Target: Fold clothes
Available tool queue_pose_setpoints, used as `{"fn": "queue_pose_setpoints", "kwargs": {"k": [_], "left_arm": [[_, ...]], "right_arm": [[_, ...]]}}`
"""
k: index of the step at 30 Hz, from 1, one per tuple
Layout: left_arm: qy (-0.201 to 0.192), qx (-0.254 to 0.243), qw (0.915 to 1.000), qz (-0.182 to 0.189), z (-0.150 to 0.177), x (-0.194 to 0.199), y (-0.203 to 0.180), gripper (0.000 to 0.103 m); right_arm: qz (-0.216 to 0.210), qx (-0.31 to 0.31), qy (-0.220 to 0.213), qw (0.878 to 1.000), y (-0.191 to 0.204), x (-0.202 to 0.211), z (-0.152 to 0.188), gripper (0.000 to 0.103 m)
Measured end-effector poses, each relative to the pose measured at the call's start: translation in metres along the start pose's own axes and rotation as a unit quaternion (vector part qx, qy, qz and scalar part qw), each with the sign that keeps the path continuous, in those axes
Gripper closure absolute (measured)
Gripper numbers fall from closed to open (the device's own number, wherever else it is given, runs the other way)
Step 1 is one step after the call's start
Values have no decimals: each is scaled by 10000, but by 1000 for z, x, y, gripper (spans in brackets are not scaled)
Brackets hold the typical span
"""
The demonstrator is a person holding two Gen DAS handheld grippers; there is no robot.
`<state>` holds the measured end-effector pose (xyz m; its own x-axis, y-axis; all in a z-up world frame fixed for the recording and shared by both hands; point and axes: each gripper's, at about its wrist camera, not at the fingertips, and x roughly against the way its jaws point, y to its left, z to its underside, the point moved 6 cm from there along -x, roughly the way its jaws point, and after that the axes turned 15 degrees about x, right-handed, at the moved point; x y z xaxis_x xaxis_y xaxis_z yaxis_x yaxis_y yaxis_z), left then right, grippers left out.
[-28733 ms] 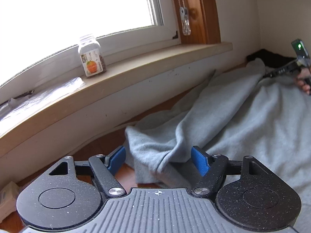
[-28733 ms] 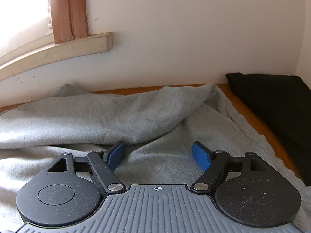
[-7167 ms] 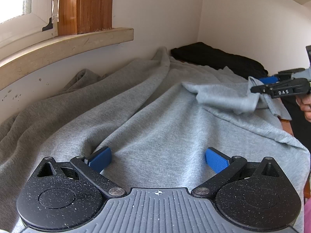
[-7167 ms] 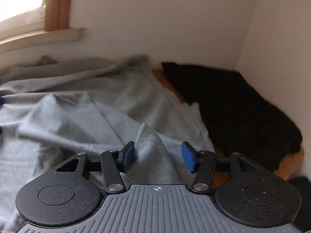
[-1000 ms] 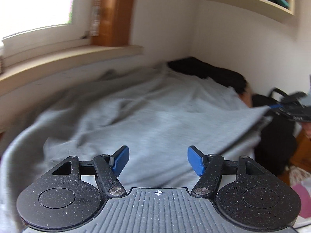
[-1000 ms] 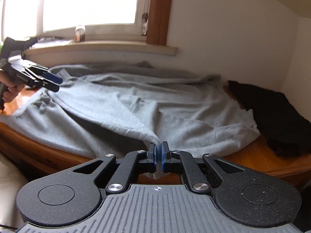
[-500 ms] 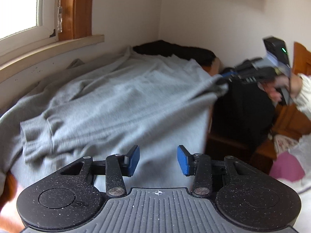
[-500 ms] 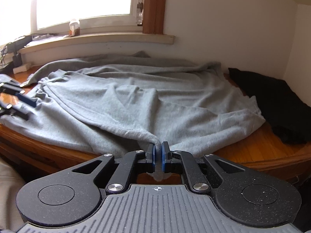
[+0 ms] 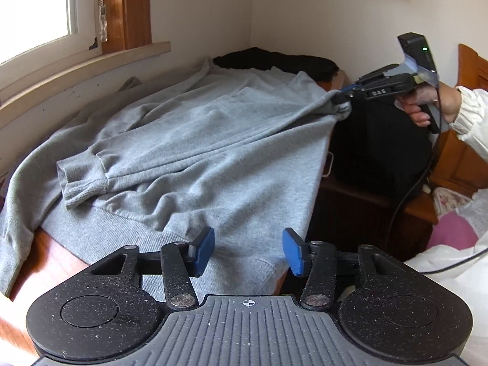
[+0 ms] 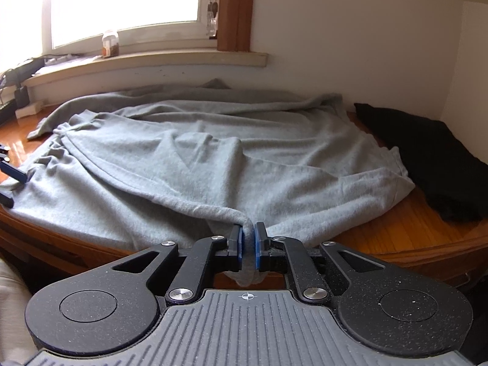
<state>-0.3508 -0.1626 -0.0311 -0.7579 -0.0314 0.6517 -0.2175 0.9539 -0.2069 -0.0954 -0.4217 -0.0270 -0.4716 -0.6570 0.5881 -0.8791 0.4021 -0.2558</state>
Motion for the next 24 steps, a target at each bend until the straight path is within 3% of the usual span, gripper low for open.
{"fn": "queue_pose_setpoints", "kwargs": {"k": [14, 15, 18, 19, 24], "left_arm": [[31, -44, 9999, -103, 16, 19, 10, 39], [17, -63, 9999, -126, 17, 20, 11, 48], [12, 57, 10000, -66, 16, 27, 13, 88], [23, 121, 9999, -18, 15, 31, 14, 94], [181, 138, 9997, -23, 28, 46, 14, 94]], "right_arm": [[-24, -6, 26, 10000, -1, -4, 5, 94], [-25, 0, 31, 10000, -1, -5, 5, 94], [-71, 22, 25, 10000, 0, -5, 5, 94], [-102, 35, 16, 9999, 1, -4, 5, 95], [-349, 218, 48, 9991, 7, 1, 7, 98]]}}
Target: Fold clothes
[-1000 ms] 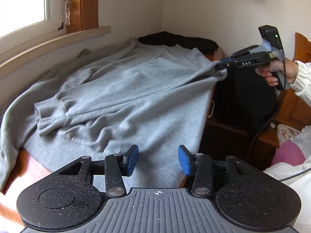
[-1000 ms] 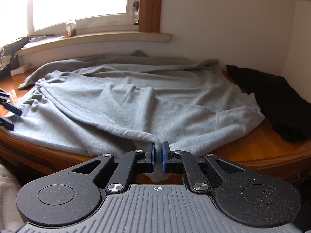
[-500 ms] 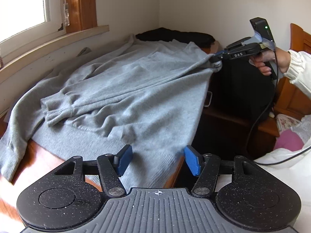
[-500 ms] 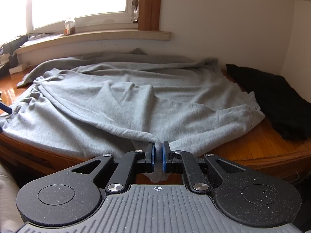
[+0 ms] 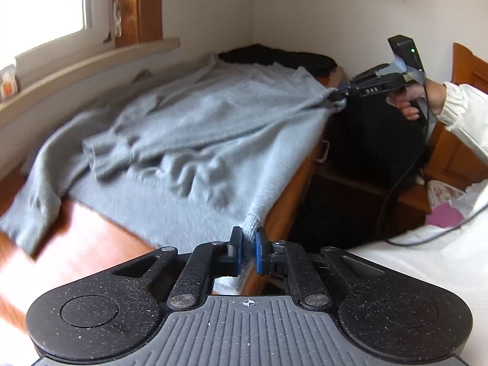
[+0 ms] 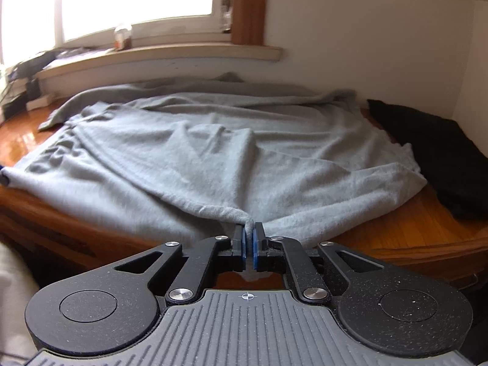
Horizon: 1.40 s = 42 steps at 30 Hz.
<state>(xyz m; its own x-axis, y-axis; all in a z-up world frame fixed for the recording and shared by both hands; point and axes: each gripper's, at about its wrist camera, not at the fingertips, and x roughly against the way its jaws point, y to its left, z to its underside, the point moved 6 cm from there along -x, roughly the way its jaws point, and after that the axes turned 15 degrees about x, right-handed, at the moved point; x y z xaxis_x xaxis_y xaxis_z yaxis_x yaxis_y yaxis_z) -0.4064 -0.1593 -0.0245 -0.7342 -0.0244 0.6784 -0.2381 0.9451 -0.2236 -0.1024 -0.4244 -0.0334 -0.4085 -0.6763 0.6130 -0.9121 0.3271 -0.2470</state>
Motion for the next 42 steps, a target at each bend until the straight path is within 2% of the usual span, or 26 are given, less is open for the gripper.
{"fn": "queue_pose_setpoints", "kwargs": {"k": [3, 5, 7, 10, 13, 18, 20, 22, 25, 33, 36, 41, 42], "left_arm": [[43, 146, 9999, -22, 2, 4, 4, 92], [3, 228, 9997, -44, -3, 7, 7, 82], [-85, 261, 9996, -93, -10, 10, 11, 69], [-189, 329, 9991, -168, -20, 13, 18, 61], [-263, 353, 9988, -200, -26, 16, 22, 59], [-342, 441, 9983, -194, -31, 20, 26, 57], [-376, 417, 9982, -213, -33, 22, 25, 54], [-410, 385, 9981, -238, -34, 24, 25, 54], [-448, 338, 9980, -302, -38, 27, 25, 54], [-420, 533, 9966, -457, -44, 8, 46, 51], [-521, 687, 9951, -490, -51, -1, 58, 43], [-778, 1209, 9878, -592, -76, -20, 90, 41], [-823, 1344, 9857, -596, -82, -24, 97, 38]], "right_arm": [[-376, 221, 114, 9990, 9, 1, 4, 97], [-470, 327, 250, 9980, 15, -1, 5, 95], [-647, 291, 200, 9973, 16, 0, 4, 87], [-842, 187, 25, 9963, 15, 7, 0, 80], [-888, 103, -137, 9959, 12, 14, -5, 71], [-976, -117, -394, 9944, 7, 20, -12, 69], [-902, -147, -442, 9948, 7, 18, -14, 69], [-657, -86, -342, 9972, 8, 13, -15, 71], [-544, -78, -306, 9980, 10, 5, -15, 76], [-312, -169, -214, 9991, 8, -5, -12, 76], [-246, -186, -198, 9993, 8, -6, -12, 75], [-94, -161, -226, 9996, 10, -10, -15, 75], [-51, -170, -226, 9996, 9, -11, -15, 75]]}}
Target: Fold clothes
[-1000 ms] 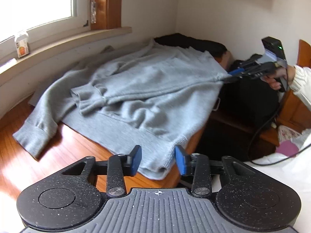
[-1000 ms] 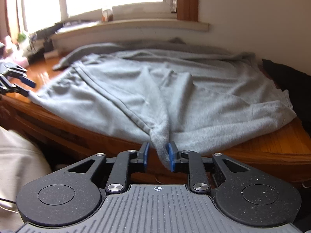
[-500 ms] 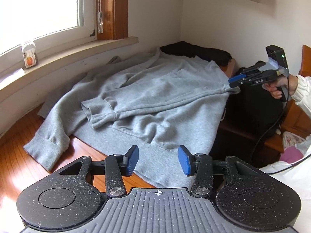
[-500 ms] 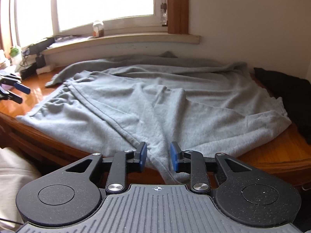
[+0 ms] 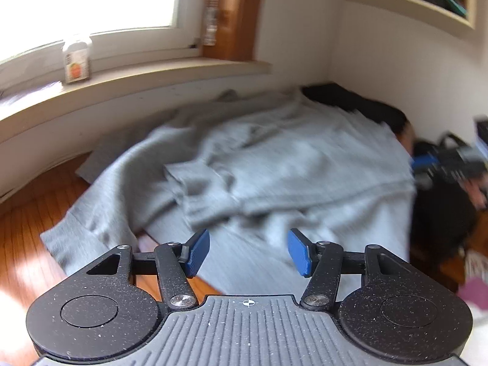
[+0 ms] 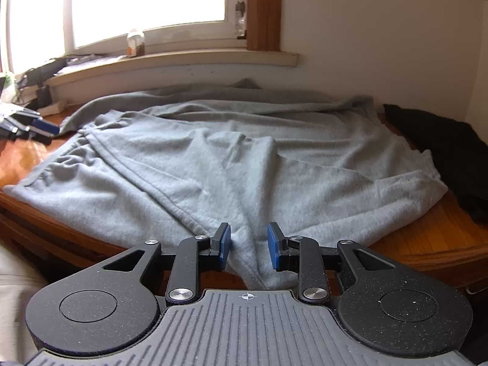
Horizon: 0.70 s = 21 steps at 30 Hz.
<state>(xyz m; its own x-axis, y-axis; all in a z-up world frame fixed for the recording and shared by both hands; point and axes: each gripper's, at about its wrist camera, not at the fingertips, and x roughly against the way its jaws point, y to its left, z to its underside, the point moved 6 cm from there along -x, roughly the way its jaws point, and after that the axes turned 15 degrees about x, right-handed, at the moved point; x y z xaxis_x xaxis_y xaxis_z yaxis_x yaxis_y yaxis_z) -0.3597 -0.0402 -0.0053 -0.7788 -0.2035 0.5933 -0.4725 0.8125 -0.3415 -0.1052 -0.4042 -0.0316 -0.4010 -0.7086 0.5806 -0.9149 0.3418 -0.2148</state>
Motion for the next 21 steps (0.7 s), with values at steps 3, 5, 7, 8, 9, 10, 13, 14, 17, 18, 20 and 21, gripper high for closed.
{"fn": "queue_pose_setpoints", "kwargs": {"k": [3, 5, 7, 8, 9, 10, 13, 14, 17, 18, 20, 21], "left_arm": [[-48, 502, 9987, -1, -17, -20, 16, 37], [-23, 765, 9971, 47, -24, -32, 25, 37], [22, 914, 9958, 19, -25, -42, 32, 37], [30, 933, 9956, -34, -25, -46, 34, 38], [4, 918, 9958, -45, -24, -49, 35, 39], [-48, 887, 9960, -57, -24, -49, 35, 41], [-176, 743, 9970, -133, -23, -48, 31, 63], [-253, 658, 9974, -173, -23, -47, 29, 72], [-522, 573, 9968, -183, -25, -36, 26, 97], [-621, 590, 9962, -132, -28, -27, 26, 97], [-780, 606, 9951, -30, -32, -7, 27, 97], [-821, 602, 9948, -17, -33, 2, 29, 97]], "right_arm": [[84, -91, 1, 9999, -5, -2, 3, 75], [118, -101, 6, 9999, -7, -2, 5, 74], [153, -100, 7, 9998, -9, -2, 8, 74], [181, -85, 5, 9998, -9, -1, 9, 74], [194, -70, 13, 9998, -10, -1, 10, 74], [214, -68, 5, 9997, -10, -1, 10, 74], [271, -85, -24, 9996, -13, -1, 12, 73], [281, -104, -31, 9995, -14, -1, 13, 73], [290, -154, -38, 9995, -17, -2, 15, 73], [311, -170, -29, 9994, -18, -2, 15, 73], [337, -202, -16, 9992, -20, -2, 17, 73], [336, -217, -14, 9992, -22, -1, 17, 73]]}}
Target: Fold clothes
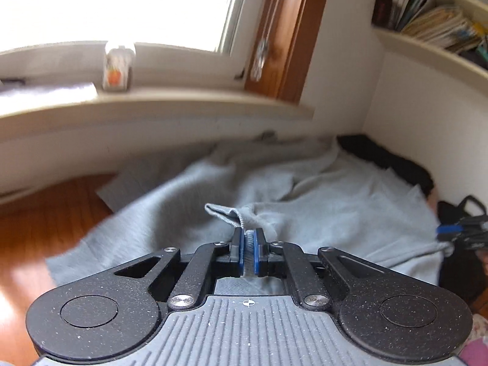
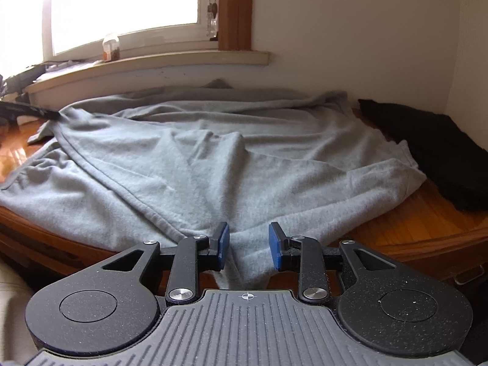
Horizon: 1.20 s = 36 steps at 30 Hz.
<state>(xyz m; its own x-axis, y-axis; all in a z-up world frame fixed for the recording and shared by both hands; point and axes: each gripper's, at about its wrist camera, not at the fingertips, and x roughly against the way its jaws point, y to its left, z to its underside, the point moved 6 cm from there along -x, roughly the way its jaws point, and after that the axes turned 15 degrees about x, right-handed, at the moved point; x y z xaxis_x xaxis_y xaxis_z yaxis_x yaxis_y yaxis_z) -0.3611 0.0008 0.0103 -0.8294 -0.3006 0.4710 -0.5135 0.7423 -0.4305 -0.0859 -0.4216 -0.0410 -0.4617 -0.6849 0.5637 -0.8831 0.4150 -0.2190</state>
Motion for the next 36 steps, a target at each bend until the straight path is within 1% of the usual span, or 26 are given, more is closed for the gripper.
{"fn": "queue_pose_setpoints", "kwargs": {"k": [2, 7, 8, 9, 11, 12, 13, 15, 16, 17, 18, 19, 21, 22, 25, 27, 30, 32, 33, 34, 36], "left_arm": [[-32, -51, 10000, -78, -2, 12, 4, 97], [254, -56, 9989, -383, 5, 8, 18, 96], [256, -74, 9987, -430, 5, 7, 18, 96], [248, -81, 9986, -455, 4, 6, 19, 96], [204, -50, 9989, -409, 1, 4, 17, 87], [178, -59, 9991, -376, 0, 3, 15, 75], [152, -87, 9993, -343, -2, 2, 12, 67], [127, -140, 9995, -256, -8, -7, 2, 60], [144, -162, 9996, -196, -10, -13, -4, 55], [154, -188, 9996, -132, -13, -19, -11, 49], [156, -217, 9996, -66, -14, -26, -17, 38], [157, -246, 9996, 0, -16, -32, -24, 33], [161, -304, 9993, 131, -19, -45, -38, 32], [181, -341, 9991, 197, -19, -52, -44, 29], [269, -468, 9978, 390, -19, -70, -59, 25], [369, -540, 9968, 465, -18, -84, -65, 24], [429, -618, 9961, 470, -17, -99, -68, 19], [387, -613, 9963, 471, -19, -104, -65, 12], [345, -600, 9964, 485, -20, -104, -63, 2], [310, -592, 9966, 484, -22, -104, -59, 0], [252, -582, 9969, 463, -27, -102, -52, 0]], "right_arm": [[34, -45, 6, 10000, -4, 1, 1, 73], [238, -212, 28, 9995, -19, 2, 2, 72], [343, -253, 61, 9991, -24, 1, 2, 68], [459, -296, 98, 9985, -30, 0, 2, 66], [665, -384, 166, 9969, -44, -2, 1, 65], [754, -453, 164, 9960, -52, -5, -1, 65], [840, -527, 156, 9950, -60, -7, -3, 65], [1018, -715, 153, 9921, -77, -16, -7, 64], [1139, -779, 160, 9903, -86, -22, -9, 62], [1286, -834, 200, 9880, -95, -30, -9, 57], [1384, -862, 231, 9864, -101, -37, -9, 55], [1472, -885, 259, 9848, -107, -43, -9, 55], [1633, -782, 459, 9824, -115, -55, -2, 58], [1727, -703, 566, 9808, -118, -59, 3, 58], [1848, -933, 501, 9771, -133, -52, 16, 58], [1990, -985, 483, 9738, -137, -44, 20, 58], [1916, -996, 283, 9760, -129, -28, 14, 58], [1575, -989, 109, 9825, -112, -20, 3, 57], [1431, -898, 56, 9856, -101, -18, -3, 56], [1309, -808, 40, 9881, -91, -18, -10, 56], [945, -633, 11, 9935, -66, -25, -25, 55]]}}
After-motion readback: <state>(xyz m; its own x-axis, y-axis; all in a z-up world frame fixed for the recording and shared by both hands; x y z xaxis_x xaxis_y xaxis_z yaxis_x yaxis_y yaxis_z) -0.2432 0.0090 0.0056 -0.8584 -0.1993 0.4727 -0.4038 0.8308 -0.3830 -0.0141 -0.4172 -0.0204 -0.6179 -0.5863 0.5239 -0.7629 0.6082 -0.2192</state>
